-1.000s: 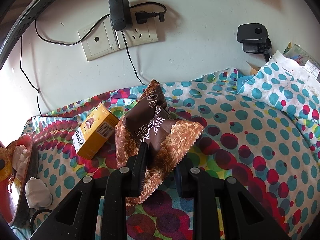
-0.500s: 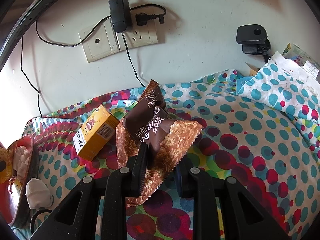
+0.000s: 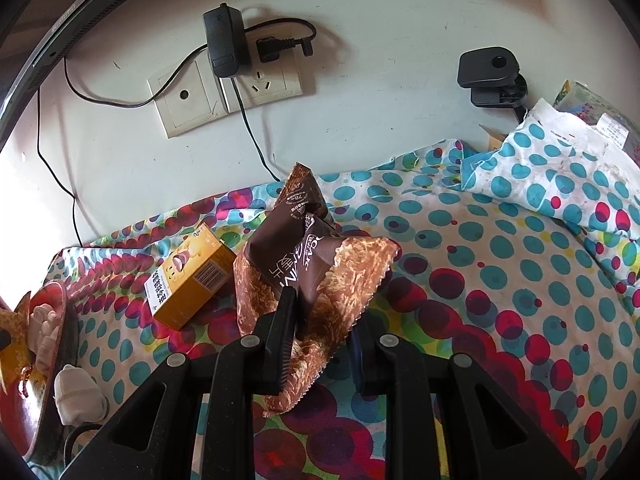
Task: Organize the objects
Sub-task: 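Lower the yellow chip bag into the tray and open the left gripper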
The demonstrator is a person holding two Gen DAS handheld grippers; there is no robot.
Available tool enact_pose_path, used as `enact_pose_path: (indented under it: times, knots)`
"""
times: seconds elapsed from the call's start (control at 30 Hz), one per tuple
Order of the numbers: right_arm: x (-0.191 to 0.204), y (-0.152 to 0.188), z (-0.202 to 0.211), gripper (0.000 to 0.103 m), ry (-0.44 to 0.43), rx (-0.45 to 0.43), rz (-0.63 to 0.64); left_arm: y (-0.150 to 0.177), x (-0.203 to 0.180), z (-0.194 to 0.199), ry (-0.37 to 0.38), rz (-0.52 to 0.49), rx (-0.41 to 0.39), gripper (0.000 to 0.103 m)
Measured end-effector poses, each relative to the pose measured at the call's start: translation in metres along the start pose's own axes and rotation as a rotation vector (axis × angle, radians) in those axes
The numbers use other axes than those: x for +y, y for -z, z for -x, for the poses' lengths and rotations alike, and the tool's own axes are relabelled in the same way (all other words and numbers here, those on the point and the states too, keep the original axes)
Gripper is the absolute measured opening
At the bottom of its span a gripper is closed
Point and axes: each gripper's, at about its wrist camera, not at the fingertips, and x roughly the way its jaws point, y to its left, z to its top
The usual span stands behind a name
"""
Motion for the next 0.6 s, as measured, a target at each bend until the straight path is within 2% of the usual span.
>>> enact_pose_path:
  times: [0.2,0.6]
  knots:
    - [-0.009,-0.004,0.009,0.021,-0.011,-0.019,-0.044,0.001,-0.014,0.004,0.015,-0.075,-0.032,0.060]
    - [-0.014,-0.004,0.031,0.019,-0.060,-0.027,-0.058,-0.001,-0.013,0.010,0.025,-0.047,-0.044,0.061]
